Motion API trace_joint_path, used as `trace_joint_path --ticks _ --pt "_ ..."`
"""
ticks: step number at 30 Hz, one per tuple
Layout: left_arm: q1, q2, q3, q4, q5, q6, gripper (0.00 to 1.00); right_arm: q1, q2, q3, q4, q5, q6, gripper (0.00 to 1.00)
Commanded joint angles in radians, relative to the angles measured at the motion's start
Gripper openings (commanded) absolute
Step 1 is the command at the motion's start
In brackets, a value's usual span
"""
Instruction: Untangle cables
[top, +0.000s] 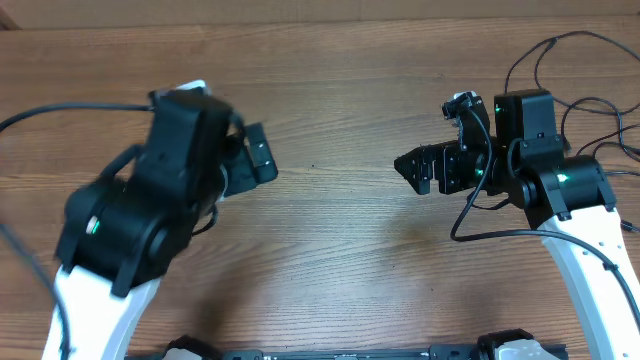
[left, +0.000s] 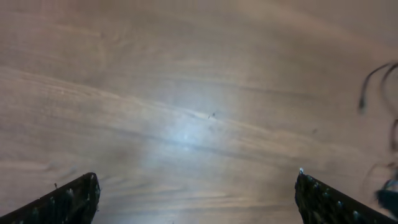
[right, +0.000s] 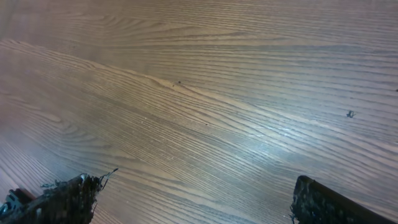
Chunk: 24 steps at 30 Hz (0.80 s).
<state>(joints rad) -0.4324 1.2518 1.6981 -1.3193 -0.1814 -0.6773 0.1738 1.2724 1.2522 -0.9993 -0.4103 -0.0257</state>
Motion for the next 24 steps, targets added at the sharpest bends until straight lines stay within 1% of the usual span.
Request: trace_joint_path --ticks 1,5,6,11,13,19,22,24 --pt "-0.005 -0.122 -0.143 0.104 -0.062 0.020 1.00 0.004 -0.001 0.012 0.002 0.006 -0.006 1.00" --pt "0.016 -0.309 -0.424 0.330 -0.058 0.019 1.00 0.004 -0.001 0.012 0.002 0.005 -0.005 1.00" --pt "0.033 -0.400 -0.550 0.425 -0.049 0.019 1.00 0.004 -0.001 0.012 0.002 0.006 -0.005 1.00" --pt "0.120 -0.642 -0.851 0.645 -0.004 0.021 1.00 0.004 -0.001 0.012 0.002 0.005 -0.005 1.00" --pt "0.171 -0.736 -0.958 0.737 0.035 0.052 1.00 0.004 -0.001 0.012 0.002 0.006 -0.006 1.00" --pt "0.304 -0.968 -1.186 0.998 0.171 0.242 1.00 0.004 -0.001 0.012 0.002 0.005 -0.005 1.00" --pt "0.370 -1.047 -1.266 1.099 0.237 0.303 1.00 0.004 -0.001 0.012 0.002 0.005 -0.005 1.00" --pt "0.410 -1.081 -1.308 1.150 0.268 0.322 1.00 0.004 -0.001 0.012 0.002 0.005 -0.005 1.00"
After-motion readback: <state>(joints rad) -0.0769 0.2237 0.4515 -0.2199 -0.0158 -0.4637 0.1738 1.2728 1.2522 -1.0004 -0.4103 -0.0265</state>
